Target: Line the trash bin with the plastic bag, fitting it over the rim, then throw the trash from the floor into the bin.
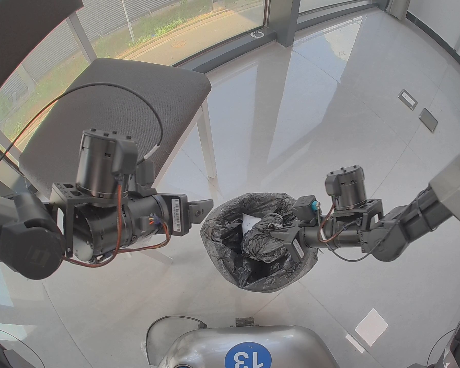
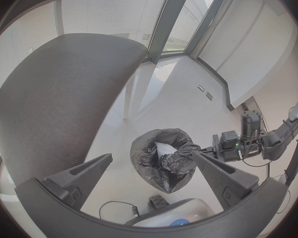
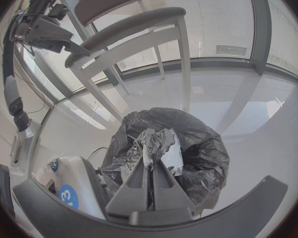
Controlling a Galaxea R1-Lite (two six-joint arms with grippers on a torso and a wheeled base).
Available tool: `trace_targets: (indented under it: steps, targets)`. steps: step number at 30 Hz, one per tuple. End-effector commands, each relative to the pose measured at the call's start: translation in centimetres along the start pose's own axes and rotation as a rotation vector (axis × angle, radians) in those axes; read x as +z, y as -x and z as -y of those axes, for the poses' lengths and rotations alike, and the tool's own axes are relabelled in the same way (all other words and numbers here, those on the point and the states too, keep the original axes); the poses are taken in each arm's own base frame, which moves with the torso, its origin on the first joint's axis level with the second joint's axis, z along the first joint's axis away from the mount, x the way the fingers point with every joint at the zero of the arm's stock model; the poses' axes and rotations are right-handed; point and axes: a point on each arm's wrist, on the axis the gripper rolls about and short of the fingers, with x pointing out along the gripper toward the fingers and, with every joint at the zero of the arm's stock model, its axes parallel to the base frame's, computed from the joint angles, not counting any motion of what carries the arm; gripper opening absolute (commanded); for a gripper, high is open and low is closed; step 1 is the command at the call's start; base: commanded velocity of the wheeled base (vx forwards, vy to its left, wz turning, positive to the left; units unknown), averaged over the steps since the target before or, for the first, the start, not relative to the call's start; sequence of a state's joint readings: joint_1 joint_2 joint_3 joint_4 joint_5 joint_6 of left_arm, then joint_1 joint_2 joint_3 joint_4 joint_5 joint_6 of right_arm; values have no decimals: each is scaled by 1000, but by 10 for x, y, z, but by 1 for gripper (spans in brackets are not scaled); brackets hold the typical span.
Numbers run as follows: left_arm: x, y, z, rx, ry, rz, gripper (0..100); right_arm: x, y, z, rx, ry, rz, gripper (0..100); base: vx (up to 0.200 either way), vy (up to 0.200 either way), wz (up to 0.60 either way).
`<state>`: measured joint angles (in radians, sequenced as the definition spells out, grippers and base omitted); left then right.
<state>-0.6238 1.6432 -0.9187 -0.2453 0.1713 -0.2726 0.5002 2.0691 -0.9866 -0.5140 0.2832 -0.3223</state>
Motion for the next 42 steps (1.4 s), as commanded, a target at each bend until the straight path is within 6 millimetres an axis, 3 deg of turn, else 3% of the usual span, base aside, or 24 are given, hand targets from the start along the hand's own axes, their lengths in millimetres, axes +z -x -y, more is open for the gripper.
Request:
trace_targets:
  steps: [1,8,18,19,28,34,39,40,41,42]
  targets:
    - [-2,19,-16,33,2,17,100,-19,-44,7,22,-22,-65,0,0,0,0]
    - [-4,30,-30,68,19,32,100,-24,-62,12,22,-40,-75,0,0,0,0]
    - [1,31,-31,65,27,69,100,-17,-52,20,0,-46,-52,0,0,0,0]
    - [1,31,-31,65,29,70,100,-15,-50,20,-2,-45,-47,100,0,0,0]
    - [0,31,-32,63,31,65,100,-6,-36,22,-18,-46,-22,100,0,0,0]
    - [-9,30,-34,68,30,33,100,4,-11,20,-35,-41,2,100,0,0,0]
    - [-9,30,-33,62,32,35,100,25,29,19,-75,-25,70,100,0,0,0]
    - [-9,30,-33,62,32,35,100,25,29,19,-75,-25,70,100,0,0,0]
    - [-8,30,-33,57,32,45,100,30,48,19,-97,-25,93,100,0,0,0]
    - [-8,30,-32,55,32,46,100,30,50,19,-98,-25,93,100,0,0,0]
